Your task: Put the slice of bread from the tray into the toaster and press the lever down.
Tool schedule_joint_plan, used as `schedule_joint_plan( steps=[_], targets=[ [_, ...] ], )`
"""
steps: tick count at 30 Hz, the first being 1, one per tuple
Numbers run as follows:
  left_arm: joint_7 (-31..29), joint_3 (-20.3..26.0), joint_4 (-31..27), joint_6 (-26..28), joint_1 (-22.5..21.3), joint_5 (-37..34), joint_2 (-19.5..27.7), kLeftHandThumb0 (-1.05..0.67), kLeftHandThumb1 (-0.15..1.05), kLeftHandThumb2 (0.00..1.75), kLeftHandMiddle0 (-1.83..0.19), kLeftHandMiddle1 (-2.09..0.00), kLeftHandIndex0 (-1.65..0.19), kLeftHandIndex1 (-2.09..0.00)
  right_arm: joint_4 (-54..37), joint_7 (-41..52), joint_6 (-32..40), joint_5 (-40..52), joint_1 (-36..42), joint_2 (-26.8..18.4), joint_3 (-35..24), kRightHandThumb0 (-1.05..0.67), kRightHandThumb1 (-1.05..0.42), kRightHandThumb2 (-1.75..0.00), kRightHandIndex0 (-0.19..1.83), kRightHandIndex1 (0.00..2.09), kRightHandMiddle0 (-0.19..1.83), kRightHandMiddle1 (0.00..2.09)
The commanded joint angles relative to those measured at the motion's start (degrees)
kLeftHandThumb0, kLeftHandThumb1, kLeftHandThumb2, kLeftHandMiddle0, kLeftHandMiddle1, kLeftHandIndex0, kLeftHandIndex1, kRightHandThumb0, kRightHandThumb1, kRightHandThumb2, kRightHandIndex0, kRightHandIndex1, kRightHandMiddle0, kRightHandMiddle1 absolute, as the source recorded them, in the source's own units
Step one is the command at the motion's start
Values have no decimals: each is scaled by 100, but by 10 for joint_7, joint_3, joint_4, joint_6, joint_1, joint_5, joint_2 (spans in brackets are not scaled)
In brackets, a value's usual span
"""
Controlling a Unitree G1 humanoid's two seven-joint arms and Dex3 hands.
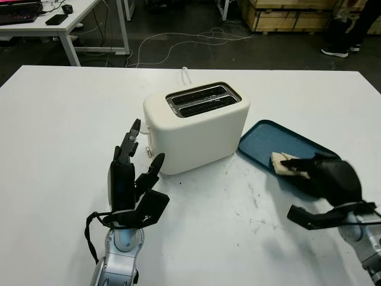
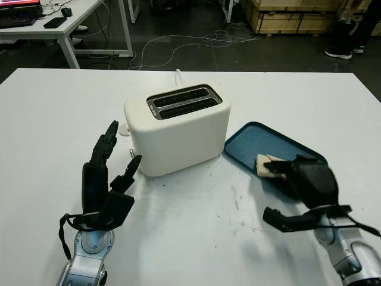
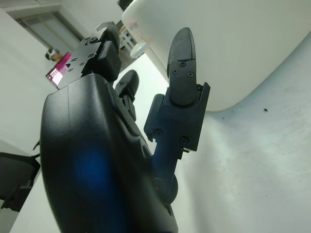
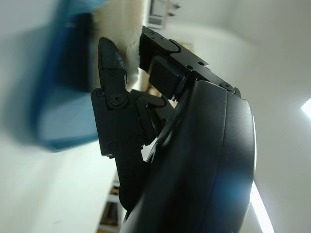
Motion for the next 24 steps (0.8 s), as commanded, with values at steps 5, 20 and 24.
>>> schedule_joint_plan(
  steps=[5, 20, 24],
  targets=[
    [3, 0, -7, -2, 7, -1, -8, -47, 92, 33, -3, -62, -26, 0, -18, -21, -28, -4, -25, -19, -24, -35, -92, -4, 69, 140, 111, 3],
    [26, 2, 8, -18, 1, 0, -8, -46, 92, 33, -6, -59, -25, -1, 109, -117, -50, -55, -125, -58, -14, -40, -92, -6, 68, 174, 69, 133],
    [32, 4, 16, -20, -3, -1, -11, -47, 92, 32, -7, -59, -26, -1, 133, -76, -41, -56, -163, -79, 5, -43, -92, -14, 69, 175, 65, 141]
  ],
)
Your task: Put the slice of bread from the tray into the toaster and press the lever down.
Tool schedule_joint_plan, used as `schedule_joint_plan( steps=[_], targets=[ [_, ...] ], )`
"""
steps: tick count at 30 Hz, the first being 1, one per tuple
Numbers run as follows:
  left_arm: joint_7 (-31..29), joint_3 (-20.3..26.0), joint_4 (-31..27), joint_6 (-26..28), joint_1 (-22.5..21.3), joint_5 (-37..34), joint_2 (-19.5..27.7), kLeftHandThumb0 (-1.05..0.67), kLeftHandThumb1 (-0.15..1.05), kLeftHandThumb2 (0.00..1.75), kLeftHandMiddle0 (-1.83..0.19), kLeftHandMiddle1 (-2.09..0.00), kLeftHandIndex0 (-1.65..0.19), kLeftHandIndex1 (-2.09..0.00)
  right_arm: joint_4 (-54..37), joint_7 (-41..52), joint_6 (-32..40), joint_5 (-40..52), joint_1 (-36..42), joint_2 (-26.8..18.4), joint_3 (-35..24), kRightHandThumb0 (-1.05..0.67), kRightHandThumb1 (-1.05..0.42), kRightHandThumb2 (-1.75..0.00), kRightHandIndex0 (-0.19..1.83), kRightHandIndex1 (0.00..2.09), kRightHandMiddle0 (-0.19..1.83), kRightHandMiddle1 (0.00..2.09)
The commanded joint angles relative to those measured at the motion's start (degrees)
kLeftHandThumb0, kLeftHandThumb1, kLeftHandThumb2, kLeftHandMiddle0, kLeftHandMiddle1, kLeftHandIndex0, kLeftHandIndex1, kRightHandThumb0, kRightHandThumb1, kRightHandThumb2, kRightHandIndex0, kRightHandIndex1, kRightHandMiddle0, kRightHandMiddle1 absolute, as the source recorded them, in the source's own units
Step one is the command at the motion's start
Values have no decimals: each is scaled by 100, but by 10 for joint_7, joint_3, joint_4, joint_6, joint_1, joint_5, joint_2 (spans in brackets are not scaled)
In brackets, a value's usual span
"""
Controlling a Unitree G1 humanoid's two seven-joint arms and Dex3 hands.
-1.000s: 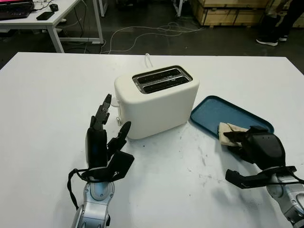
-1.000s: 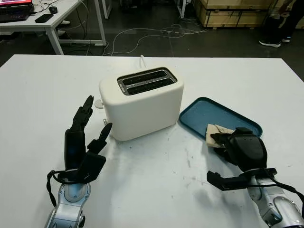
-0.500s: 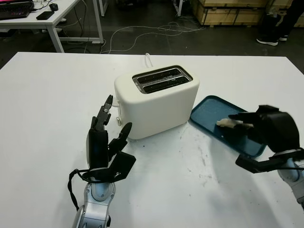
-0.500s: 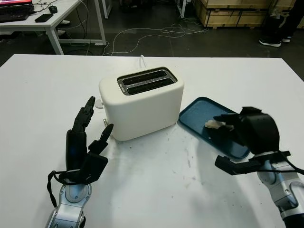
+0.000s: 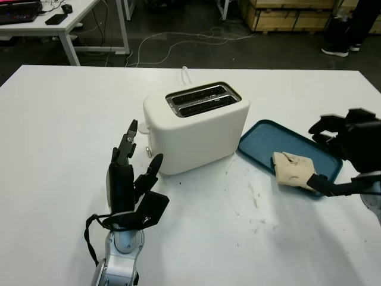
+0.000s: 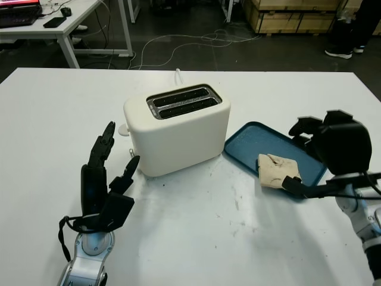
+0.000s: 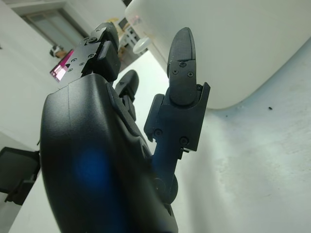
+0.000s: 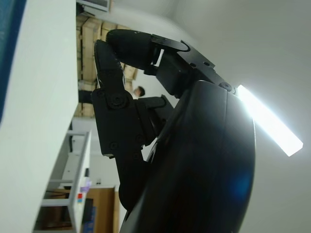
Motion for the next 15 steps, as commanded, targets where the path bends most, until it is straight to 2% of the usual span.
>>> schedule_joint_plan(
  steps=[1, 3, 5, 7, 10, 11, 12, 13, 15],
  targets=[
    [5, 1, 2, -6, -5, -1, -11, -47, 92, 32, -7, -59, -26, -1, 12, 22, 2, 1, -24, -14, 8, -43, -92, -15, 68, 175, 65, 141],
    [4, -2, -1, -6, -1, 0, -10, -47, 92, 32, -6, -58, -25, 0, 11, 57, 5, 10, -34, -23, 11, -45, -92, -19, 65, 175, 62, 145],
    [6, -4, 1, -11, 0, 2, -8, -47, 92, 33, -6, -58, -25, 0, 8, 76, -12, 29, -36, -26, 8, -45, -92, -21, 65, 175, 64, 140],
    [8, -4, 3, -12, -1, 7, -5, -48, 92, 34, -7, -58, -26, -1, -2, 72, -49, 62, -20, -20, -4, -43, -92, -17, 67, 175, 64, 144],
    [4, -5, 0, -10, 1, 6, -4, -49, 92, 35, -6, -58, -25, 0, -20, 90, -102, 130, 15, -4, -19, -38, -88, -3, 64, 170, 64, 134],
    [3, -5, -2, -9, 2, 4, -4, -48, 92, 35, -6, -58, -25, 0, -33, 103, -105, 143, 27, -2, -22, -40, -84, -2, 64, 156, 69, 112],
    [1, -6, -3, -8, 3, 1, -5, -48, 92, 35, -6, -58, -25, 0, -51, 112, -106, 146, 43, -2, -22, -43, -81, -1, 64, 132, 79, 77],
    [-1, -6, -5, -7, 4, 0, -6, -47, 92, 34, -5, -57, -25, 0, -71, 119, -103, 141, 60, -4, -22, -45, -78, -1, 70, 94, 85, 47],
    [-2, -5, -5, -5, 3, -2, -7, -46, 92, 34, -5, -57, -24, 0, -122, 134, -86, 125, 96, -3, -24, -53, -77, -1, 69, 27, 81, 10]
  ],
)
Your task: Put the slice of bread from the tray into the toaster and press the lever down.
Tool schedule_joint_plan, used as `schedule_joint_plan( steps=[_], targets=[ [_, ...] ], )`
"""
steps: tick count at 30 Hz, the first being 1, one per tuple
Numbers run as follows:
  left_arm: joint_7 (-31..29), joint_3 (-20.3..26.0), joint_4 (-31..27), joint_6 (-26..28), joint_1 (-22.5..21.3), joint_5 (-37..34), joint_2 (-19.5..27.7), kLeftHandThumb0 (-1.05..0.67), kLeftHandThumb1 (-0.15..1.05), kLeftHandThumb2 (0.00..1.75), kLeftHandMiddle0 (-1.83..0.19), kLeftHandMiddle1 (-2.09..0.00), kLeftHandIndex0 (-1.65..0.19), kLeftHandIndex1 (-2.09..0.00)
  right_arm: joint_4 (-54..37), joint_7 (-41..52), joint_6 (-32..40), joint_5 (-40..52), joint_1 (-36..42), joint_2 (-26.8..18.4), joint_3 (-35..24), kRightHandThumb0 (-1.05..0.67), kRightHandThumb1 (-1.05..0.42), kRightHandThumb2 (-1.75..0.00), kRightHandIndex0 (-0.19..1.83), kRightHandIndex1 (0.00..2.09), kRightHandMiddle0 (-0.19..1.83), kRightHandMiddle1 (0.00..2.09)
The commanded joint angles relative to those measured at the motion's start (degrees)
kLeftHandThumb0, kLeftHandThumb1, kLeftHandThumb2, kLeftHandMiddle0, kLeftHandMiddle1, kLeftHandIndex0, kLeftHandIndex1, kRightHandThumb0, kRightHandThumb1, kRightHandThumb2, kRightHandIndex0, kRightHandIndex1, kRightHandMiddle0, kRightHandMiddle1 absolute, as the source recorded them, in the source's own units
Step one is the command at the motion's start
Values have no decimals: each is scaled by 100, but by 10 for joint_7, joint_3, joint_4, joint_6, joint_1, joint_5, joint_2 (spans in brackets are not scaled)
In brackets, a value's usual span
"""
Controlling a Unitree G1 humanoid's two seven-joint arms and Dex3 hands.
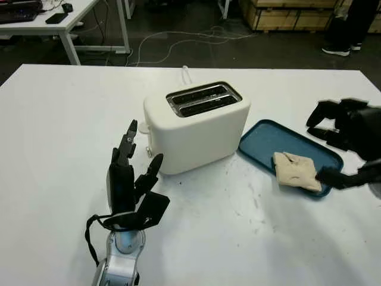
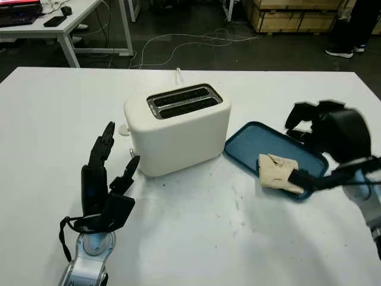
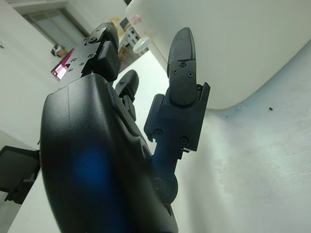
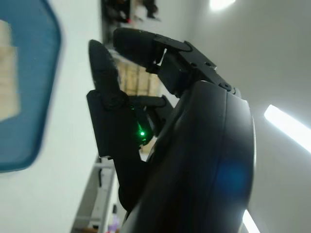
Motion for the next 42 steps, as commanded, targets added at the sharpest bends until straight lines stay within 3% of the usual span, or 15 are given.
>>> schedule_joint_plan(
  steps=[1, 7, 15, 25, 31, 42],
  targets=[
    [-1, -1, -4, -3, 1, -1, -8, -47, 92, 34, -6, -57, -25, 0, -56, 11, 16, -16, 37, 8, -7, -58, -77, -1, 63, 14, 75, 5],
    [3, 0, 1, -9, 0, 2, -5, -47, 92, 35, -7, -57, -25, -1, -169, 12, 63, -82, 124, 34, -15, -73, -76, 0, 30, 0, 48, 0],
    [-2, 2, 3, -11, -2, -3, -3, -49, 92, 35, -7, -56, -25, 0, -207, -36, 90, -179, 181, 71, -10, -85, -80, -1, 19, 0, 33, 0],
    [-5, 4, 1, -11, 0, -7, -6, -48, 92, 34, -7, -55, -25, 0, -122, -83, 185, -296, 138, 104, 48, -82, -80, -1, 24, 1, 38, 1],
    [-7, 6, 3, -13, -2, -5, -2, -48, 92, 34, -8, -55, -25, 0, -62, -121, 197, -280, 110, 122, 62, -69, -78, 0, 30, 3, 41, 2],
    [-9, 4, 0, -10, -2, -3, -5, -47, 92, 33, -7, -56, -25, 0, 35, -168, 206, -270, 58, 120, 92, -61, -81, -1, 31, 2, 40, 2]
  ],
)
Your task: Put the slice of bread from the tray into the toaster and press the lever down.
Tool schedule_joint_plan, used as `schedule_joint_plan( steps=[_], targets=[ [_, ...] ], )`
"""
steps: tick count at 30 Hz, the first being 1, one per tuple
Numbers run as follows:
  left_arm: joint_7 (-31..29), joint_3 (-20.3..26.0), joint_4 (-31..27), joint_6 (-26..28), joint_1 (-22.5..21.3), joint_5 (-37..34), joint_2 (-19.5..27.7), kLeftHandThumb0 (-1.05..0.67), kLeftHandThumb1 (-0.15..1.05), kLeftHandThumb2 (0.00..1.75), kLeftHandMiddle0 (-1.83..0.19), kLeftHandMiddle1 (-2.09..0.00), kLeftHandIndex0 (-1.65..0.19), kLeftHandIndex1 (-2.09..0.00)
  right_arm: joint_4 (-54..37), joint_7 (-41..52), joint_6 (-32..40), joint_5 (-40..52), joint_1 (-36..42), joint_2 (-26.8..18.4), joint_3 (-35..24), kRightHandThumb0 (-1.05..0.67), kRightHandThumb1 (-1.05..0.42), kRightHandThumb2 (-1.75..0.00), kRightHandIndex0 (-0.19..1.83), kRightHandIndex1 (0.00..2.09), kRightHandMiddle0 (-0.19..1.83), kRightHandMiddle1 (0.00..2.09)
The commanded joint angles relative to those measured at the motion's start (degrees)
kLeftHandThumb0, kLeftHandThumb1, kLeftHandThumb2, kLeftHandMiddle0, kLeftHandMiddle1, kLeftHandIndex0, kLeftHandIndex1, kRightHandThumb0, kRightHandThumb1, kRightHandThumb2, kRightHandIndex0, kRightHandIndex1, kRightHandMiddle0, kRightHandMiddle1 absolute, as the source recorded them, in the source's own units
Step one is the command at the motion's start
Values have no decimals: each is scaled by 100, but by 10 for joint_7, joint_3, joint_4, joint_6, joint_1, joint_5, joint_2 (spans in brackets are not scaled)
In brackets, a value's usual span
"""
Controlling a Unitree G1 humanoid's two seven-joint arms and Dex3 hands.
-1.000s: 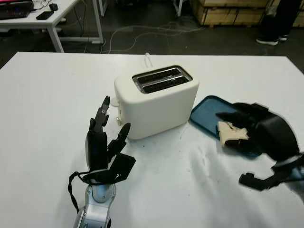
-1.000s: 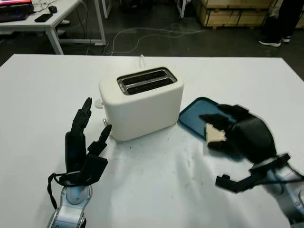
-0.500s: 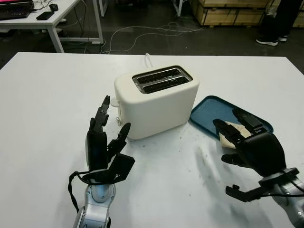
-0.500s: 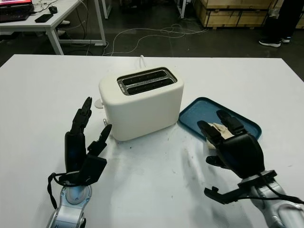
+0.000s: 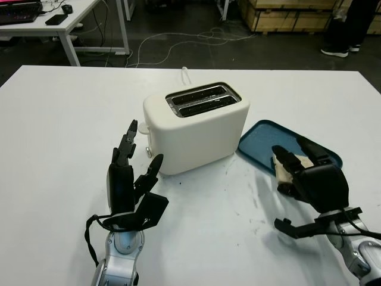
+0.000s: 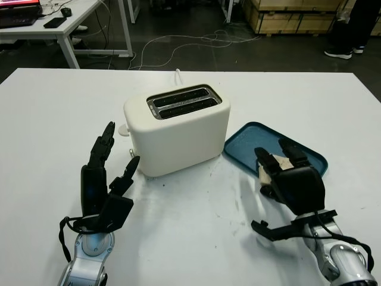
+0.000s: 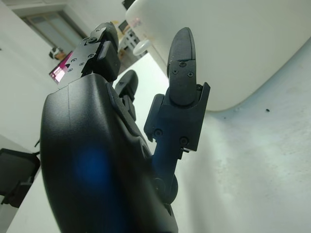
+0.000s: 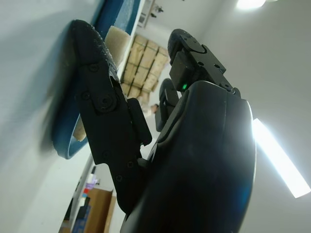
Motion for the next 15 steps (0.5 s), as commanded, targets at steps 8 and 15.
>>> schedule_joint_plan(
  steps=[8, 15],
  targets=[
    [-3, 1, -2, -3, -1, -3, -5, -47, 92, 31, -6, -55, -25, 0, 48, -67, 35, 5, -21, 18, 32, -55, -85, -2, 44, 4, 48, 3],
    [1, 2, 1, -7, -3, -2, -6, -47, 92, 31, -7, -55, -25, -1, 30, -44, 93, -3, -21, 23, 45, -52, -90, -2, 63, 7, 62, 5]
  ],
)
